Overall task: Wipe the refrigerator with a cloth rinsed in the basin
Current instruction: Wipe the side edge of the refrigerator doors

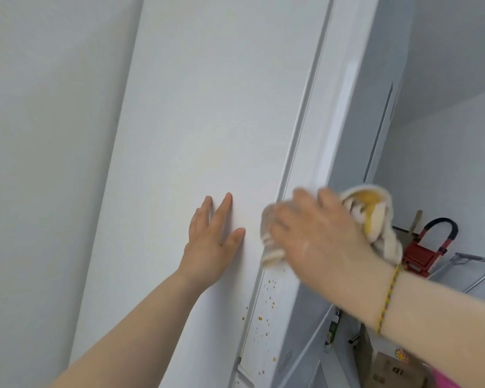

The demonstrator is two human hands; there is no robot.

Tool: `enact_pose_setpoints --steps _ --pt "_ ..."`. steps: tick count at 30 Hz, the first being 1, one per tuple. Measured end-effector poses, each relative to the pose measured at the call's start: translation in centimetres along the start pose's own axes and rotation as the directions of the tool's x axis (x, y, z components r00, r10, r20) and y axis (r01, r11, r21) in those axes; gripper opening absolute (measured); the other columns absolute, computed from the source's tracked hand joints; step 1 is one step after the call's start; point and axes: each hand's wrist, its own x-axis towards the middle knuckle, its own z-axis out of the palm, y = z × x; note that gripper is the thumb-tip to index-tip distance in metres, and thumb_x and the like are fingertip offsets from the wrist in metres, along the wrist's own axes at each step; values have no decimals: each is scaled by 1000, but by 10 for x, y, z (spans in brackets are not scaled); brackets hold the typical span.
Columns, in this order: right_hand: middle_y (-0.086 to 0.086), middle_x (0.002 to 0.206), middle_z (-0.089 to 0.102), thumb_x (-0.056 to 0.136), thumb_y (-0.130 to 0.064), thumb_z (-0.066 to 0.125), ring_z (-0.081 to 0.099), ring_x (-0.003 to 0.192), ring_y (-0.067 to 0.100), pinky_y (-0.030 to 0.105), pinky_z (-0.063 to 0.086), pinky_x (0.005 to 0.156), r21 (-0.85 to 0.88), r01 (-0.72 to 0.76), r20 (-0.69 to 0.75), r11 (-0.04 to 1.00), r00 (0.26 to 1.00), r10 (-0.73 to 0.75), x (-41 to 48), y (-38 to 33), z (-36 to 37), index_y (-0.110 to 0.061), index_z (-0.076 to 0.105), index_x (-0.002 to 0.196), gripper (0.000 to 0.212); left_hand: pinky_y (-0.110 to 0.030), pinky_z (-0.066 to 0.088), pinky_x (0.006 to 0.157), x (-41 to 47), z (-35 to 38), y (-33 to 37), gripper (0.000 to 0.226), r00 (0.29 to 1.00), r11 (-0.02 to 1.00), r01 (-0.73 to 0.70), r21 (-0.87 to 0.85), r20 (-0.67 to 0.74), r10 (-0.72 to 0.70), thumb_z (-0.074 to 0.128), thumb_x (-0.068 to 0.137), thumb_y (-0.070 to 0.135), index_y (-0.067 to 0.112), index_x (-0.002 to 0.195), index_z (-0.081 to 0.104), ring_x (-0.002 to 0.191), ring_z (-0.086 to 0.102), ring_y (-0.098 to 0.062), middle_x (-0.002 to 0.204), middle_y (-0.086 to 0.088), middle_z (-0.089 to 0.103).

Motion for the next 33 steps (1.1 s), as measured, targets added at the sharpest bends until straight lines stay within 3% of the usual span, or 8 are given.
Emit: enact_pose_setpoints --steps 3,7,9,11,15,20,28,33 --pt "2 59 58 62 -13 47 55 66 26 35 16 60 -114 -125 13 986 992 127 34 30 -8 -13 63 58 17 -34 6 113 0 1 0 59 1000 1000 1 -6 -9 -1 41 93 36 42 141 6 141 -8 -11 155 8 -6" --pt "7 57 54 65 -10 39 52 58 24 32 12 59 61 -238 59 969 970 235 16 2 -4 -10 59 51 25 -34 7 113 0 0 1 60 1000 1000 3 -11 -1 -3 41 93 37 43 141 5 141 -9 -9 154 9 -7" --pt "10 61 58 55 -9 60 50 67 26 37 25 62 98 -119 168 988 980 102 -12 -25 -1 -9 63 55 3 -33 7 112 0 -2 1 61 1000 1000 10 -17 7 -10 43 93 36 42 141 6 141 -8 -9 154 9 -6" --pt "10 66 61 53 -12 58 44 77 27 39 26 64 88 51 232 995 970 -70 -31 -38 -2 -7 67 62 13 -32 8 112 -1 -3 1 62 1000 1000 12 -25 15 -11 44 93 35 42 141 7 141 -8 -10 154 9 -6" --pt "1 85 59 74 -15 48 49 88 24 36 31 76 52 66 396 996 915 -81 4 -8 -22 -13 64 87 20 -34 8 112 0 -5 0 62 1000 1000 8 -23 26 -8 44 92 36 42 141 6 141 -9 -9 154 10 -8" --pt "3 63 56 69 -7 29 45 71 25 34 19 62 -96 -105 108 990 987 115 15 15 -12 -11 61 63 33 -34 7 113 0 -2 -2 62 1000 1000 -2 -31 14 2 43 92 37 42 141 5 141 -10 -9 154 10 -8" --pt "-6 65 62 70 -6 32 55 63 18 30 37 61 11 155 130 988 979 -156 -14 4 -5 -21 64 64 36 -32 12 113 6 -9 5 64 996 996 -60 61 -69 64 50 89 39 36 142 15 141 -1 -12 155 4 -1" --pt "-2 83 68 75 -17 24 57 82 28 30 38 67 -235 113 112 965 990 -89 69 95 -36 -21 71 89 49 -34 7 113 25 -13 25 64 992 997 -80 21 -99 82 48 89 40 36 143 14 142 0 -11 155 4 2"
